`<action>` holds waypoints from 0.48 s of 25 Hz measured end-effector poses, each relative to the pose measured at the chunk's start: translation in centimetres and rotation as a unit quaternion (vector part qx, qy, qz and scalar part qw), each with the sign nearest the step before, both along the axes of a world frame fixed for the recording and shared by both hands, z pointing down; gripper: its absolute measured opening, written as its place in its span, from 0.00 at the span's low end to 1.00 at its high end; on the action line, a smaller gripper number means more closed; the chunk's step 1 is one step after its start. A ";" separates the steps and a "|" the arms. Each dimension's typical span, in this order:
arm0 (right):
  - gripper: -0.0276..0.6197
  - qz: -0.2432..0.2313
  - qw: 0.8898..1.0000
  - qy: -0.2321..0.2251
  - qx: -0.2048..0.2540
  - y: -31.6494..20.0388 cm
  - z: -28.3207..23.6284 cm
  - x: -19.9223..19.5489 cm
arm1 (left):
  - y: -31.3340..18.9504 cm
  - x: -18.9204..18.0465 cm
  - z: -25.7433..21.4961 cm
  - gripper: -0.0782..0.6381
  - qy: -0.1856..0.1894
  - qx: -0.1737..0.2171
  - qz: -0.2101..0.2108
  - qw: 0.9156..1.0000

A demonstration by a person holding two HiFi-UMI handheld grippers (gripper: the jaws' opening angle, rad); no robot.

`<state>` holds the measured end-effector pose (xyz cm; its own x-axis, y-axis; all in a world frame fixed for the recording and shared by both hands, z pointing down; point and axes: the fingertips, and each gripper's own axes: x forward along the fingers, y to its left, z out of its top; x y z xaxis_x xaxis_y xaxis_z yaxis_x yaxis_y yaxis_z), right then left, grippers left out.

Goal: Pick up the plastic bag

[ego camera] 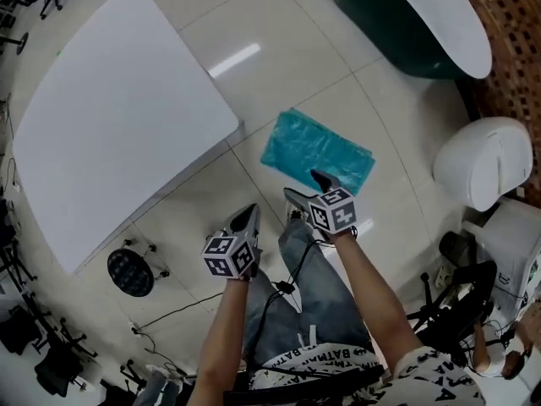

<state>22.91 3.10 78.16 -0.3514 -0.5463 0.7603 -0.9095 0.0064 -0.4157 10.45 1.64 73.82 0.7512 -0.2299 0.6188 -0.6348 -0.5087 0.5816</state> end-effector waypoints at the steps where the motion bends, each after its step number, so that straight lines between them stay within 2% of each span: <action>1: 0.67 -0.006 1.000 -0.001 -0.008 0.1 2.0 -0.1 | 0.0 0.5 1.7 0.09 -0.008 -0.004 0.002 1.000; 4: 0.66 -0.021 0.999 -0.003 -0.038 0.7 9.7 -0.4 | -0.5 2.0 7.7 0.09 -0.033 -0.014 0.008 0.999; 8: 0.66 -0.013 0.998 -0.016 -0.062 1.0 21.6 -1.0 | -1.2 2.9 17.4 0.09 -0.060 -0.042 0.022 0.997; 10: 0.67 -0.019 0.997 0.003 -0.068 1.5 27.2 -1.6 | -0.8 2.8 21.9 0.09 -0.074 -0.055 0.043 0.995; 12: 0.66 -0.039 0.996 0.043 -0.068 1.6 32.6 -1.8 | -0.2 3.0 26.1 0.09 -0.085 -0.059 0.067 0.992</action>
